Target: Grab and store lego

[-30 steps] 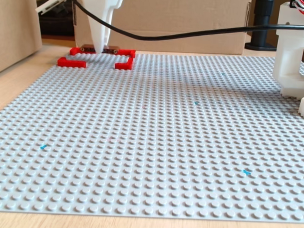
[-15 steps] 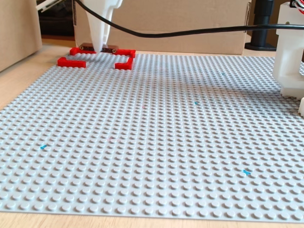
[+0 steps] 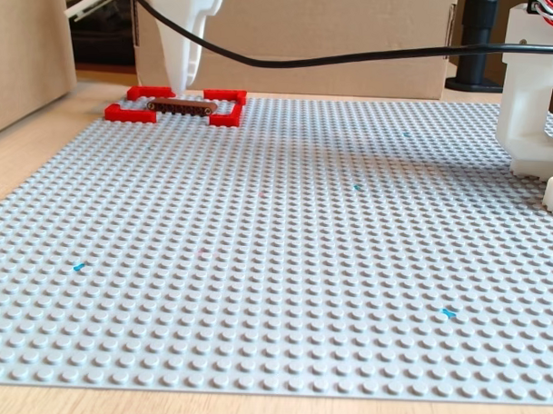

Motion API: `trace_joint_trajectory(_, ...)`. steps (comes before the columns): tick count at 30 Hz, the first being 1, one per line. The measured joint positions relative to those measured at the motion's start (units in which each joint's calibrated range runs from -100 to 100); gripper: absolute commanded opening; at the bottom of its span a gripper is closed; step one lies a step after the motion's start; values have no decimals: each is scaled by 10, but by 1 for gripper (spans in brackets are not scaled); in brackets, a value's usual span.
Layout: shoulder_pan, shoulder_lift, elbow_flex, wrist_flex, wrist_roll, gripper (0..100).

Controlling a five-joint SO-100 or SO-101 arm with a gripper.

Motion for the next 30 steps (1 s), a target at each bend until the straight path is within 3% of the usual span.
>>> trace_joint_trajectory(4,0,0,-27,50,-2,11)
trace_joint_trajectory(7,0,-6,-63,93,-2,0)
trace_joint_trajectory(13,-13,-86,-48,101,-16,1)
trace_joint_trajectory(30,-98,-518,432,101,-80,1)
